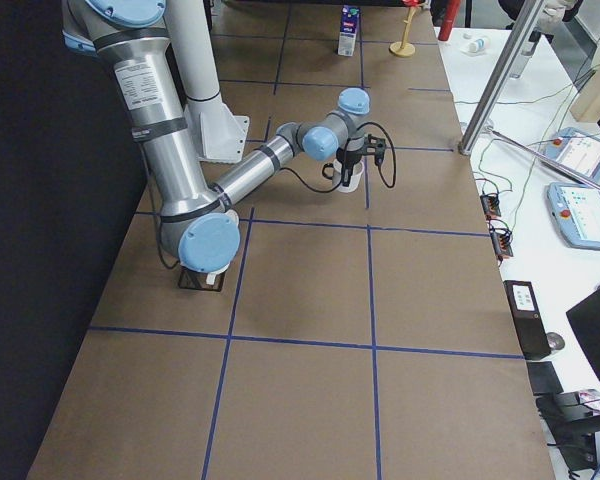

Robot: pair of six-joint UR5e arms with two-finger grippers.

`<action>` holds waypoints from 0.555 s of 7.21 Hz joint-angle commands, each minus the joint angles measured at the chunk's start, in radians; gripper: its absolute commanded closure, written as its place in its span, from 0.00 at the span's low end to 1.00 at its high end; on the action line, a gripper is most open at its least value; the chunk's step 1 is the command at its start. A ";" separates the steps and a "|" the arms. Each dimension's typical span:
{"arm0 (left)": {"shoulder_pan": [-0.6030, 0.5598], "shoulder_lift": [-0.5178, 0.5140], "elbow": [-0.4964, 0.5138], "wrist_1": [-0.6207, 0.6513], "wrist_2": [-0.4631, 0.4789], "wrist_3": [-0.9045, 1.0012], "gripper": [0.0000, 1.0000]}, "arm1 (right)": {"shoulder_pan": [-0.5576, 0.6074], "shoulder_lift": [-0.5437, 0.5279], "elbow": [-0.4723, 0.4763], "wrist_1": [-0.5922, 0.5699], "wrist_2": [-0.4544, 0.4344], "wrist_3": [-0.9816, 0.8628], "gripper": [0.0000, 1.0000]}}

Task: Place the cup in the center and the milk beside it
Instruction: 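Carry the mug to the table center and lower it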

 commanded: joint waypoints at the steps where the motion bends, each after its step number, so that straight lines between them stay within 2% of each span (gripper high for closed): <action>1: 0.000 0.000 -0.004 0.002 0.000 0.000 0.00 | -0.103 0.238 -0.155 -0.075 -0.096 0.171 1.00; 2: 0.000 0.000 -0.005 0.002 0.000 0.000 0.00 | -0.130 0.307 -0.233 -0.069 -0.122 0.205 1.00; 3: 0.000 0.000 -0.007 0.003 0.000 0.000 0.00 | -0.153 0.319 -0.271 -0.026 -0.134 0.251 1.00; 4: 0.000 0.000 -0.005 0.003 0.000 0.000 0.00 | -0.181 0.326 -0.332 0.068 -0.159 0.300 1.00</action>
